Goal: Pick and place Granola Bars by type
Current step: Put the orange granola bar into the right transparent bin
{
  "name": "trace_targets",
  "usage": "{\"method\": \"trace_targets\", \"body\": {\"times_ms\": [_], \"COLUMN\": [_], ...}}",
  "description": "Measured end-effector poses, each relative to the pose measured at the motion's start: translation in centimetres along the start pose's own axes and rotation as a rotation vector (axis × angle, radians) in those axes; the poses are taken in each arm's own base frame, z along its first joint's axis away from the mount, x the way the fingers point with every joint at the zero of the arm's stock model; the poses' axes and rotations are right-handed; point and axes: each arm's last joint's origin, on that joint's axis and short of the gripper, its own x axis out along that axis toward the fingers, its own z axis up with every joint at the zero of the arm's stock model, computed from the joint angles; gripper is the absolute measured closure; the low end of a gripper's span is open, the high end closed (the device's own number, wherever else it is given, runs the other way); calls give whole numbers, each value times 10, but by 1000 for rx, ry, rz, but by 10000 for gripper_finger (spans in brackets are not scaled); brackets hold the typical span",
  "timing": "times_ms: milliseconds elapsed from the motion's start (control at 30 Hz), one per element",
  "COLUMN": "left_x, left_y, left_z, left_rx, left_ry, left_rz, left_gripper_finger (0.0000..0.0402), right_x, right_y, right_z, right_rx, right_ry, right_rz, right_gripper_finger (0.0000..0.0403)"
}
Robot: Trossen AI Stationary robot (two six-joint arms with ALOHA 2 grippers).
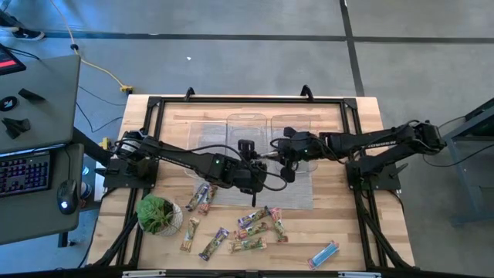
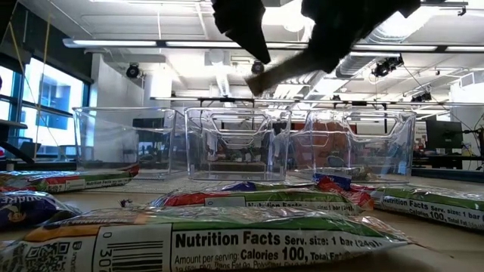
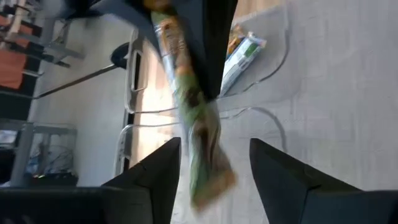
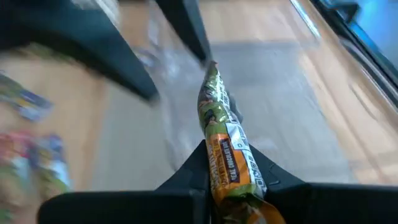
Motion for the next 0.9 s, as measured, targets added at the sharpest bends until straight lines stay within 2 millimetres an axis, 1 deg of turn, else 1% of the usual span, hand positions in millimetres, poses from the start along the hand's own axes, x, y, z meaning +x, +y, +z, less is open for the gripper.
{"method": "trace_targets", "body": {"times_ms": [33, 167, 233, 433, 500, 567, 667, 767, 833, 900], "left_x": [0, 0, 0, 0, 0, 0, 0, -1, -1, -1], "left_y": [0, 1, 2, 2, 2, 2, 2, 2, 1, 1], "left_z": [0, -5, -6, -7, -7, -7, -8, -10, -11, -13], "left_rx": [3, 35, 46, 46, 39, 14, -9, -46, -89, -117], "left_ry": [5, 44, 61, 65, 64, 63, 68, 82, 91, 103], "left_rz": [10, 51, 80, 90, 88, 87, 87, 86, 82, 83], "left_gripper_finger": [215, 214, 214, 214, 214, 214, 214, 214, 214, 214], "right_x": [0, -2, -5, -13, -18, -21, -22, -12, -5, 0], "right_y": [-1, -6, -9, -17, -19, -21, -20, -19, -19, -21], "right_z": [-4, -19, -26, -41, -46, -51, -57, -72, -84, -93], "right_rx": [3, 8, 12, 64, 96, 132, 166, 194, 214, 233], "right_ry": [35, 188, 256, 362, 391, 416, 455, 429, 402, 364], "right_rz": [-31, -161, -254, -517, -609, -666, -645, -601, -553, -522], "right_gripper_finger": [379, 380, 380, 354, 360, 373, 381, 381, 370, 356]}}
